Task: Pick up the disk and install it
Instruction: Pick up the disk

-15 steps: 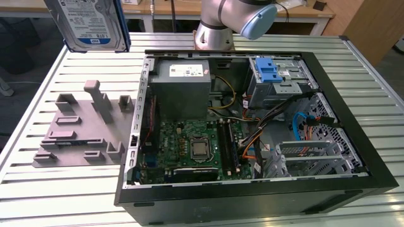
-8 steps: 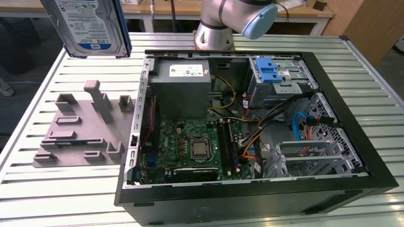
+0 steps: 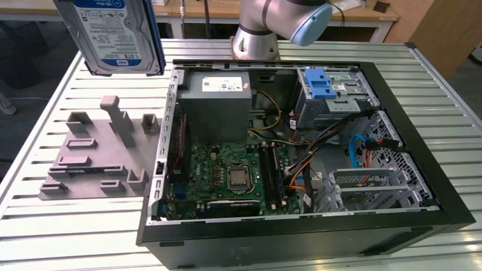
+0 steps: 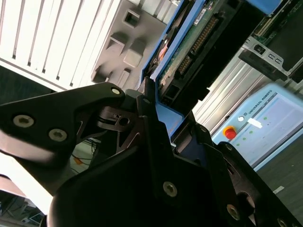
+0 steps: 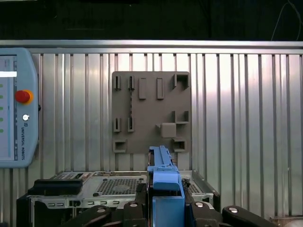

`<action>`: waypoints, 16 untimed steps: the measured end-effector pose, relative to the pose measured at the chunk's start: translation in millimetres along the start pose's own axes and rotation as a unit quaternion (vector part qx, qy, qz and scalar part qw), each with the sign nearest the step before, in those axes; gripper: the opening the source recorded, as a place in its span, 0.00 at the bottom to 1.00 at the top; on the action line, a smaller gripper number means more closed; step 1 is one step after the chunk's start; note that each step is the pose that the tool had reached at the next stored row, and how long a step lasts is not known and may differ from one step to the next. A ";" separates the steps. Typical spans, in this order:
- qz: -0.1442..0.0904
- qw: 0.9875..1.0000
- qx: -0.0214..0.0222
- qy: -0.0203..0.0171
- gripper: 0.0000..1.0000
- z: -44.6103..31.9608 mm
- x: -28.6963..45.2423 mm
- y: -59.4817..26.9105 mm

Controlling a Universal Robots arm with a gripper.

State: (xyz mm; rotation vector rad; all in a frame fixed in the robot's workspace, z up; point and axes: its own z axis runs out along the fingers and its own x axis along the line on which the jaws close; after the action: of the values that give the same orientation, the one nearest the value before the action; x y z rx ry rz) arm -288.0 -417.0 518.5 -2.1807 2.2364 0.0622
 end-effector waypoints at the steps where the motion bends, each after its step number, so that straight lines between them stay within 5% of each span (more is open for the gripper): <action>1: 0.000 1.000 0.000 0.000 0.36 0.0 0.7 -2.0; 16: 0.000 1.000 0.000 0.000 0.36 0.3 6.7 -8.1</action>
State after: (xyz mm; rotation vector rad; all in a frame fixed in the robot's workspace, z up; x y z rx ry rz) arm -280.0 -423.8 517.7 -2.1806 2.2365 0.0622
